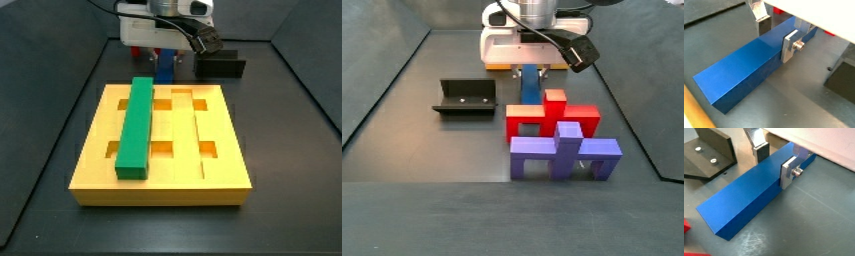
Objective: Pick up the blue object. Move up. Move to above the board. Insert the blue object.
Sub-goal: Pick up the blue object.
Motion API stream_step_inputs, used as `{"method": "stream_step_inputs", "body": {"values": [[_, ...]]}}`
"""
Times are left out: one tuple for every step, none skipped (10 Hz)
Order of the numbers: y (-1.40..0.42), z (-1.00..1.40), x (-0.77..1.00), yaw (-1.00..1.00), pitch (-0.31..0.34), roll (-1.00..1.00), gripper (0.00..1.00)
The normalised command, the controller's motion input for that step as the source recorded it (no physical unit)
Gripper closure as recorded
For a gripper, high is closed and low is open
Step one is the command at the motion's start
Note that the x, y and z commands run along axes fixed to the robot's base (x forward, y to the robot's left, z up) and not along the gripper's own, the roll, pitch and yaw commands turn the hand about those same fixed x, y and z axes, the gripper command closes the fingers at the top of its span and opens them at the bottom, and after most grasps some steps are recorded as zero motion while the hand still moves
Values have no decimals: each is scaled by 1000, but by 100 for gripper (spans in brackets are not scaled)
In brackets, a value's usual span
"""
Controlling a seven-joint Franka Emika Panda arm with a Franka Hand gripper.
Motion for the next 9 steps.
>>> {"method": "stream_step_inputs", "body": {"values": [[0,0,0,0,0,0,100],[0,0,0,0,0,0,100],[0,0,0,0,0,0,100],[0,0,0,0,0,0,100],[0,0,0,0,0,0,100],[0,0,0,0,0,0,100],[0,0,0,0,0,0,100],[0,0,0,0,0,0,100],[0,0,0,0,0,0,100]]}}
